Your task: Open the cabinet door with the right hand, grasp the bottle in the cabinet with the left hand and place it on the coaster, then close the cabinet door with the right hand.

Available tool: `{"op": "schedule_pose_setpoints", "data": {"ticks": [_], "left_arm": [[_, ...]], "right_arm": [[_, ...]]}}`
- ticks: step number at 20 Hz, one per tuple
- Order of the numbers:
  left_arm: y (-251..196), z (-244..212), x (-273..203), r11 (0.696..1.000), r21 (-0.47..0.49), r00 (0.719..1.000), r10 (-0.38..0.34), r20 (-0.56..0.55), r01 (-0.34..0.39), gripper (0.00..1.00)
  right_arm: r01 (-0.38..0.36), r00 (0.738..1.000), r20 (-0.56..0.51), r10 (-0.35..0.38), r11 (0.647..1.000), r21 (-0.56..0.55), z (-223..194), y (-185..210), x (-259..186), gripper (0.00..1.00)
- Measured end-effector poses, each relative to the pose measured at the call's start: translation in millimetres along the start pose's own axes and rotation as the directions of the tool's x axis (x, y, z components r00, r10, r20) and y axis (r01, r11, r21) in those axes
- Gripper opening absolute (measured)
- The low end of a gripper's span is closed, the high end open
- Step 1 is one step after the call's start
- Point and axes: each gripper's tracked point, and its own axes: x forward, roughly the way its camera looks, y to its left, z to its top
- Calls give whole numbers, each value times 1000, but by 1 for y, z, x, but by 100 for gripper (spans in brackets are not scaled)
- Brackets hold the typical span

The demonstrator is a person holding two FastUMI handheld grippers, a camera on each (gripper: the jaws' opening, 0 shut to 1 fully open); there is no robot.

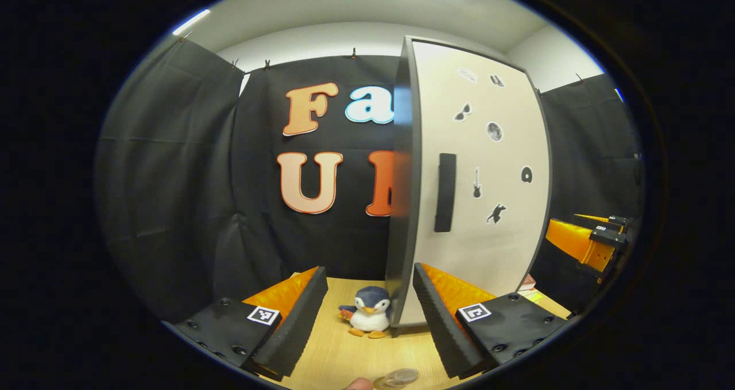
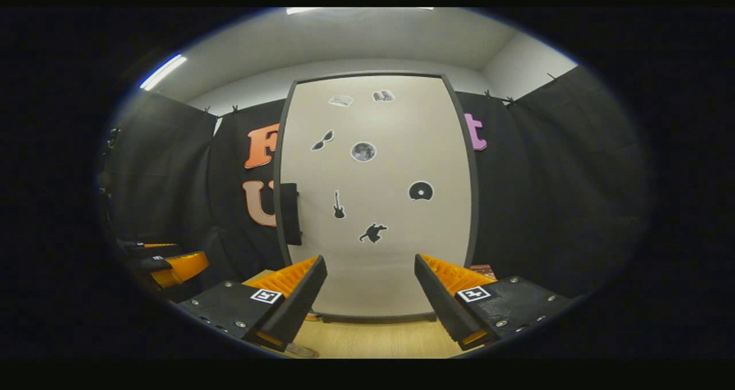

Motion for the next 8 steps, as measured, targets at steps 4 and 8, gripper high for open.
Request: {"op": "schedule_pose_setpoints", "data": {"ticks": [4, 8], "left_arm": [[-27, 8, -20, 1000, 12, 1000, -3, 11, 3, 97], [-39, 15, -34, 999, 34, 999, 13, 31, -14, 99]], "right_arm": [[-11, 1000, 6, 11, 1000, -18, 1, -7, -28, 95], [-10, 1000, 0, 10, 999, -42, -4, -13, -39, 95]]}}
